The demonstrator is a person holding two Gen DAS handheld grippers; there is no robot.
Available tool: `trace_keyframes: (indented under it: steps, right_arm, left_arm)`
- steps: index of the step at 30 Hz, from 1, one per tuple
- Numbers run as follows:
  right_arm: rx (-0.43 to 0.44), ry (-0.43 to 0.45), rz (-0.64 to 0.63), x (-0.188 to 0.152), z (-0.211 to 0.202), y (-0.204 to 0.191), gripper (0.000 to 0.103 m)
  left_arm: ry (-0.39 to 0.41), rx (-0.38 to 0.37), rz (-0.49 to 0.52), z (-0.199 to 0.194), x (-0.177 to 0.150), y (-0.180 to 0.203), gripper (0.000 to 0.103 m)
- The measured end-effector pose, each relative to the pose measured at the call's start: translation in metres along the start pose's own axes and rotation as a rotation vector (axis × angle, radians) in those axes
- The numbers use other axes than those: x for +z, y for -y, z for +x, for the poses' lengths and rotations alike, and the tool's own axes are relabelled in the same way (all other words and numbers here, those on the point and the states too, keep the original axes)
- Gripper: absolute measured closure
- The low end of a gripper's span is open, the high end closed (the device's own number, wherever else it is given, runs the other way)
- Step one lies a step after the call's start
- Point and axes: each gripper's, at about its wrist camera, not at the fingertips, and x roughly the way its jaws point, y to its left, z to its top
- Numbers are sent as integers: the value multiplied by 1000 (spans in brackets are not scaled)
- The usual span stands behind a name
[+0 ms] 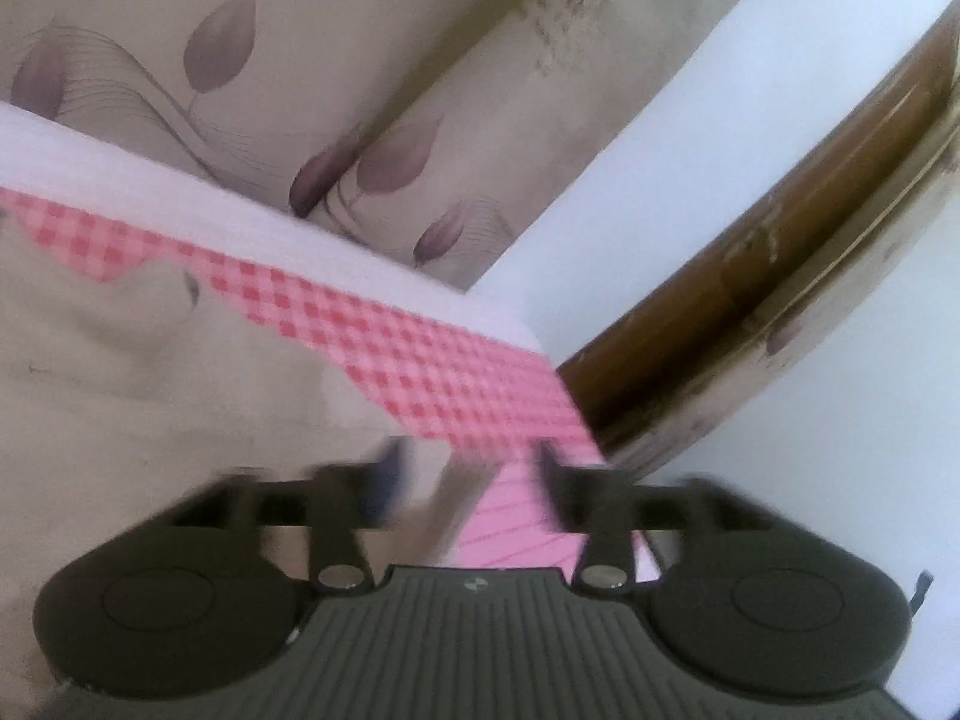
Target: Fold small clothes
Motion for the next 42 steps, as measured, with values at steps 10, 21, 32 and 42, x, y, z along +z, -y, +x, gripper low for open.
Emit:
trace_keyframes:
  steps: [10,21,32,42]
  right_arm:
    - [-79,40,-182,30,1,-2,6]
    - [-207,-121,-349,65,77,22,42]
    - [-166,-52,-473,77,66,-12,89]
    - [-170,-155,-390,59,67,32,86]
  left_arm:
    - [163,141,132,-124,-32,-20,1]
    - [250,365,63,-194,-111,-103,1]
    - [293,350,18,-198,-106,-109,0]
    - [304,332,-2,-202,-108,-112,0]
